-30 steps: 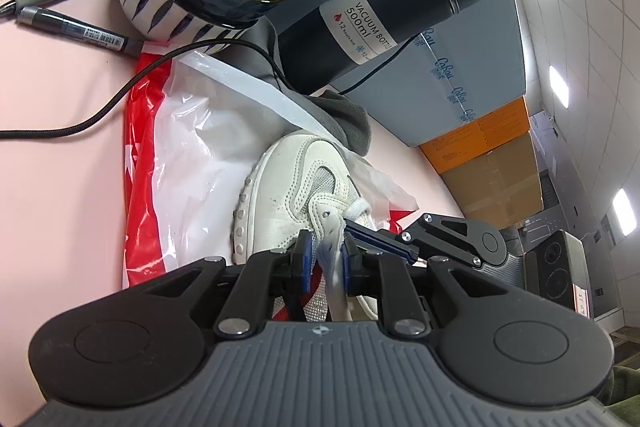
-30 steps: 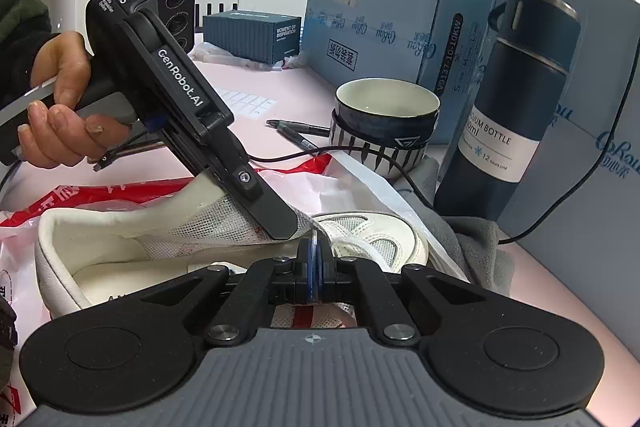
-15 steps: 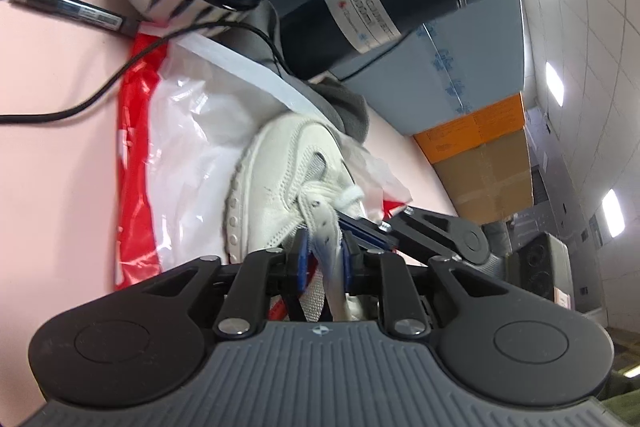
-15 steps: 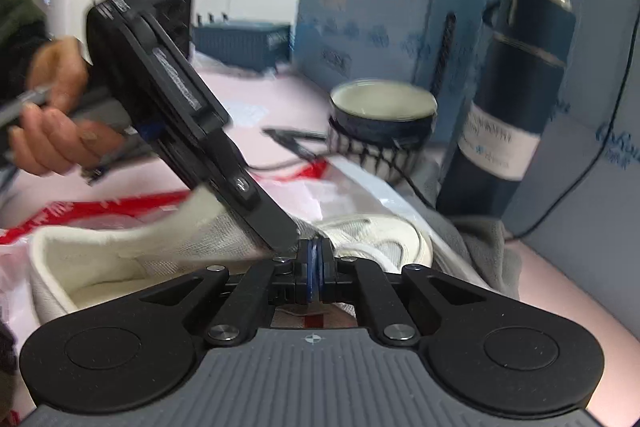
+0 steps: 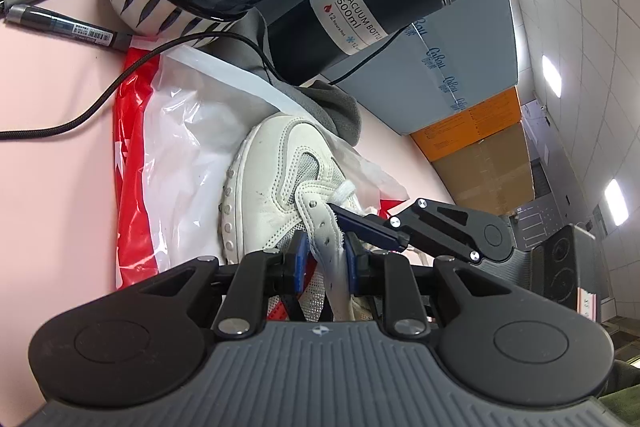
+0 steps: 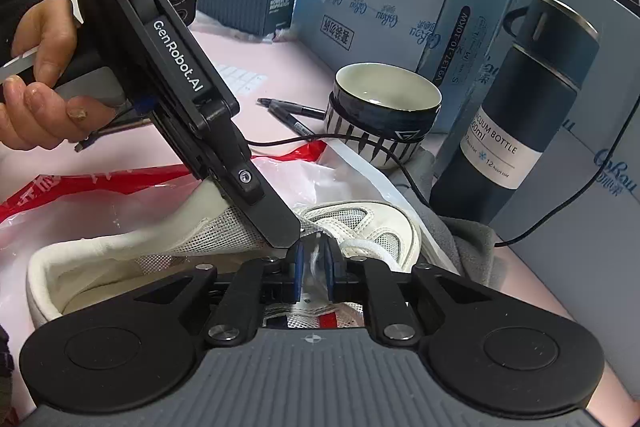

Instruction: Lace up shoes with both hands

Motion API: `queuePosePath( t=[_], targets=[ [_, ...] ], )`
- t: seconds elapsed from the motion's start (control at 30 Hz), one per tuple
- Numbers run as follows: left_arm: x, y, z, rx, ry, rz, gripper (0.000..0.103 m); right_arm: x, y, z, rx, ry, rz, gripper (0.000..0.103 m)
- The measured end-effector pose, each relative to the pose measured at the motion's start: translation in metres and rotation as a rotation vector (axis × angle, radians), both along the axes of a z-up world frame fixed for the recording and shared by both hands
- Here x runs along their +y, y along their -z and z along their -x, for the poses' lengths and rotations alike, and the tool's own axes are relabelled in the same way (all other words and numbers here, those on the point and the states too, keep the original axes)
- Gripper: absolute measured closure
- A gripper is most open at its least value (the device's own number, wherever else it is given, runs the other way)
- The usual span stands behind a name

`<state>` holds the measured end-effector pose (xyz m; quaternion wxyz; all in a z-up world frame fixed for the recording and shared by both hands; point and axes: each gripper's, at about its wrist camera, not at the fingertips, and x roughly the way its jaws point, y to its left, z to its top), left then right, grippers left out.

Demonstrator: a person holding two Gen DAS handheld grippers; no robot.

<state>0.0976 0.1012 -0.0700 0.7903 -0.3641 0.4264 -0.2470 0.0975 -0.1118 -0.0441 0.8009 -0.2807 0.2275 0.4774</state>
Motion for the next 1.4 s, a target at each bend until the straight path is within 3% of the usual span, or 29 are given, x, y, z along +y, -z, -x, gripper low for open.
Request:
queuePosePath(
  t=[0.17, 0.23, 0.3, 0.7, 0.77, 0.83, 0.9, 1.0, 1.17, 1.27, 1.33, 1.4],
  targets=[
    [0.0, 0.0, 0.0, -0.001, 0.001, -0.001, 0.084, 0.004, -0.006, -0.004, 0.05, 0.023, 0.032, 0.091],
    [0.0, 0.001, -0.001, 0.002, 0.002, 0.001, 0.084, 0.003, -0.005, -0.006, 0.068, 0.04, 0.029, 0.1],
    [0.0, 0.001, -0.001, 0.006, 0.003, 0.005, 0.084, 0.002, -0.004, -0.008, 0.083, 0.056, 0.023, 0.1],
    [0.002, 0.0, 0.0, 0.013, 0.01, 0.026, 0.084, -0.004, 0.003, -0.008, 0.081, 0.077, -0.114, 0.101],
    [-0.002, -0.006, 0.003, -0.009, 0.012, 0.006, 0.077, -0.008, 0.005, -0.007, 0.089, 0.088, -0.144, 0.1],
    [-0.008, -0.018, 0.01, -0.054, 0.026, -0.028, 0.054, -0.011, 0.001, -0.004, 0.076, 0.09, -0.151, 0.099],
    [-0.017, -0.033, 0.02, -0.117, 0.08, -0.08, 0.043, -0.017, -0.009, 0.002, 0.059, 0.087, -0.164, 0.085],
    [-0.026, -0.053, 0.037, -0.21, 0.133, -0.147, 0.039, -0.029, -0.022, 0.013, 0.048, 0.094, -0.183, 0.058],
    [-0.017, -0.071, 0.047, -0.291, 0.083, -0.146, 0.033, -0.045, -0.035, 0.023, 0.069, 0.141, -0.217, 0.052],
    [-0.006, -0.07, 0.043, -0.304, -0.069, -0.172, 0.034, -0.049, -0.042, 0.023, 0.11, 0.165, -0.24, 0.052],
    [-0.003, -0.065, 0.037, -0.285, -0.145, -0.196, 0.045, -0.049, -0.047, 0.021, 0.155, 0.177, -0.258, 0.052],
    [-0.004, -0.058, 0.03, -0.264, -0.177, -0.21, 0.056, -0.05, -0.05, 0.014, 0.26, 0.191, -0.317, 0.056]
  ],
)
